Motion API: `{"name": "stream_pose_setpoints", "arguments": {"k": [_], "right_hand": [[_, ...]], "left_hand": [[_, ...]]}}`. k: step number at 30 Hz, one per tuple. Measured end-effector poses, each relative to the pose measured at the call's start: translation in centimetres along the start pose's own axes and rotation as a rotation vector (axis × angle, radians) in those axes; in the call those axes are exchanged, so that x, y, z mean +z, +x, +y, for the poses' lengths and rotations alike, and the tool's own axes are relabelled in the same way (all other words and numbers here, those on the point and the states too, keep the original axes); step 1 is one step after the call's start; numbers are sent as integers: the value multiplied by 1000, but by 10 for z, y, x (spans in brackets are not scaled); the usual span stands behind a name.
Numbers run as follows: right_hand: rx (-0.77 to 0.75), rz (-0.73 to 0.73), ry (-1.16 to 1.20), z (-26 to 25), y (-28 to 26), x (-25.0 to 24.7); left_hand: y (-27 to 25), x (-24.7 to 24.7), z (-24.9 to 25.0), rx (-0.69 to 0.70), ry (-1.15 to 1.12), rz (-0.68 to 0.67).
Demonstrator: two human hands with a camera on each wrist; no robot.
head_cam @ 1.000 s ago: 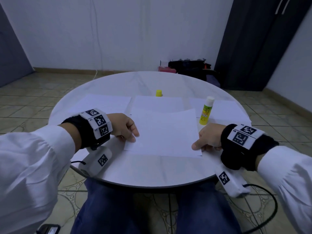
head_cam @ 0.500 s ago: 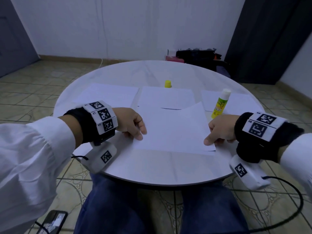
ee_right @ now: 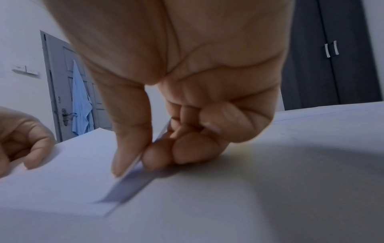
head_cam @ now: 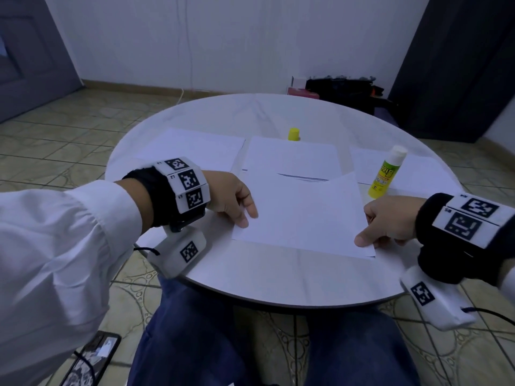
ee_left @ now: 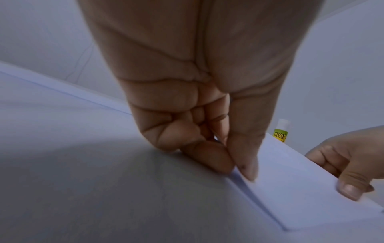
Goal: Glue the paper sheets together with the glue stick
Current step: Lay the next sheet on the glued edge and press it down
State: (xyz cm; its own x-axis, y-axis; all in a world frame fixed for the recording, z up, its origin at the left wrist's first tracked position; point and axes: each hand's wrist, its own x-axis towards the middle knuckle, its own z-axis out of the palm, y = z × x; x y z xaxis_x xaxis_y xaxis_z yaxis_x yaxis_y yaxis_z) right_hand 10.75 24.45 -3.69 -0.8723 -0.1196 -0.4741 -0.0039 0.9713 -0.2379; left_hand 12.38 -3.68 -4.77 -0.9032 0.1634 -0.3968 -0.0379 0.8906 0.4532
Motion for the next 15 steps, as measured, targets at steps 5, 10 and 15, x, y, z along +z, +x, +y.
{"name": "stream_pose_setpoints", "arguments": {"k": [5, 10, 15], "right_hand": [[6, 0, 46, 1, 2, 2], [-4, 1, 53, 1, 4, 3], [-13, 3, 81, 3, 4, 4]], "left_hand": [[3, 0, -3, 7, -11, 1], [3, 0, -3, 20, -13, 11], [3, 0, -3, 16, -6, 7]]}}
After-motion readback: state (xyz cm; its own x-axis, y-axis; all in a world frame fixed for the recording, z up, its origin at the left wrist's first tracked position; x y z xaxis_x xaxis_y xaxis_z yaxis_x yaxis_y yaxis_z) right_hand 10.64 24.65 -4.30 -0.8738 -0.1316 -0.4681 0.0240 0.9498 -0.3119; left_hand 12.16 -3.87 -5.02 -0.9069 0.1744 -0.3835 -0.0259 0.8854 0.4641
